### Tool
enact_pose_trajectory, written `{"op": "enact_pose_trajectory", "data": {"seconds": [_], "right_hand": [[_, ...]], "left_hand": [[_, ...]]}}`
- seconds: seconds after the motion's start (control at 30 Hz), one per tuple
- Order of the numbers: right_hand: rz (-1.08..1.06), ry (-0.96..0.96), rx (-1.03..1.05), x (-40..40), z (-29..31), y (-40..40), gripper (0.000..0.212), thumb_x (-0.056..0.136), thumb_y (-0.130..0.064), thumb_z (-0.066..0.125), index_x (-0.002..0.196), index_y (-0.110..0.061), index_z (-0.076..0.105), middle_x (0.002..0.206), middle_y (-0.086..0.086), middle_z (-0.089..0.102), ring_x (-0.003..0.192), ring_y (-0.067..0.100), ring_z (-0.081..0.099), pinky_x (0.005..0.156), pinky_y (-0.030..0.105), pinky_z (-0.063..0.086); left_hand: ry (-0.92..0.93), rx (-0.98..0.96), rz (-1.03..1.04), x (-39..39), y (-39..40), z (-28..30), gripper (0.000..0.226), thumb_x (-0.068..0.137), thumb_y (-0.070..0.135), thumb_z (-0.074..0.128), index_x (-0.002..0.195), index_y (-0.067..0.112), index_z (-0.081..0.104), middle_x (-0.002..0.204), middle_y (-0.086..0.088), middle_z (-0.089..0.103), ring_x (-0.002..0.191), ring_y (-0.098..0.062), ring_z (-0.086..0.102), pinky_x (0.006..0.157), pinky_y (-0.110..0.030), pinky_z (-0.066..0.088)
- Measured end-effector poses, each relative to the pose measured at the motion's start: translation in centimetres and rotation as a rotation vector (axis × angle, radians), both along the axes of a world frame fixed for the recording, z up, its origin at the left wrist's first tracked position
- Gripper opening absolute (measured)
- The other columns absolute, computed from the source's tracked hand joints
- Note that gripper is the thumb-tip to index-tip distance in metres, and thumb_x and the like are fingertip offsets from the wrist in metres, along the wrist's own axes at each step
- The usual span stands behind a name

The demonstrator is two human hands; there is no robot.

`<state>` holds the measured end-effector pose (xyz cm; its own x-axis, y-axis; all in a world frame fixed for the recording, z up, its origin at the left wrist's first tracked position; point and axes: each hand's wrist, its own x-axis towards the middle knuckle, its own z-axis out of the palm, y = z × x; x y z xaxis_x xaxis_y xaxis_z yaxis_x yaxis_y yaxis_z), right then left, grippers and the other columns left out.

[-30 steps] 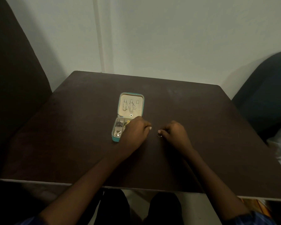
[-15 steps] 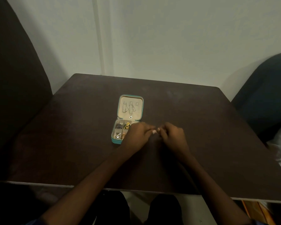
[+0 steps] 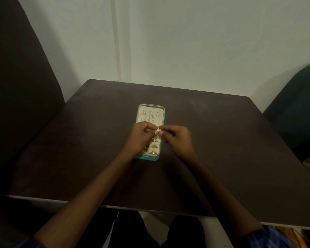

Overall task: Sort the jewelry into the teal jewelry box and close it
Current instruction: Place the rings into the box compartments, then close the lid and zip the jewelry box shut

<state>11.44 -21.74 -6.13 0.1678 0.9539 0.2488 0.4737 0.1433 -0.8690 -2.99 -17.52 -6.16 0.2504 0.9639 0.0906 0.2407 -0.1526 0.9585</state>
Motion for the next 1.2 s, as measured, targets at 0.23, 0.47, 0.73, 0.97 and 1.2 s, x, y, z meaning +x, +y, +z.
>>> {"op": "enact_pose_trajectory", "data": {"seconds": [0.23,0.47,0.73,0.97,1.2], "right_hand": [[0.116,-0.403,-0.065,0.1,-0.4,1.5,0.023,0.091,-0.009,0.056,0.11,-0.007,0.069,0.112,0.009,0.069,0.103,0.019,0.065,0.085,0.026,0.053],[0.094,-0.593,-0.082,0.1,-0.8,2.1,0.023,0.091,-0.019,0.054,0.109,-0.018,0.069,0.111,0.004,0.069,0.104,0.022,0.061,0.081,0.041,0.053],[0.073,-0.782,-0.019,-0.2,-0.8,2.4,0.025,0.09,-0.019,0.052,0.105,-0.024,0.072,0.106,0.004,0.064,0.099,0.023,0.051,0.071,0.028,0.04],[0.174,-0.907,-0.098,0.1,-0.9,2.9,0.032,0.092,-0.02,0.049,0.119,-0.019,0.064,0.114,0.011,0.055,0.104,0.026,0.047,0.085,0.033,0.043],[-0.079,-0.231,-0.169,0.0,-0.5,2.5,0.03,0.093,-0.011,0.043,0.121,-0.007,0.052,0.108,0.007,0.061,0.098,0.023,0.058,0.085,0.039,0.051]], "left_hand": [[0.41,0.169,-0.027,-1.1,1.3,-0.7,0.016,0.087,0.01,0.061,0.099,0.012,0.072,0.106,-0.005,0.07,0.092,-0.012,0.065,0.077,-0.022,0.053],[0.595,0.281,-0.024,-0.5,1.0,-1.2,0.025,0.092,0.011,0.054,0.111,0.014,0.069,0.118,-0.008,0.066,0.11,-0.021,0.059,0.086,-0.023,0.044],[0.696,0.357,-0.102,-0.8,0.7,-0.8,0.027,0.091,0.011,0.05,0.11,0.012,0.07,0.116,-0.01,0.065,0.104,-0.023,0.061,0.086,-0.026,0.048],[0.626,0.392,-0.004,-1.0,0.4,-0.9,0.027,0.092,0.01,0.048,0.108,0.008,0.069,0.112,-0.013,0.061,0.102,-0.023,0.058,0.084,-0.026,0.045],[0.31,0.015,0.205,-2.3,1.1,0.1,0.042,0.1,0.027,0.036,0.141,0.016,0.035,0.121,0.003,0.05,0.087,-0.007,0.055,0.067,-0.015,0.046]]}}
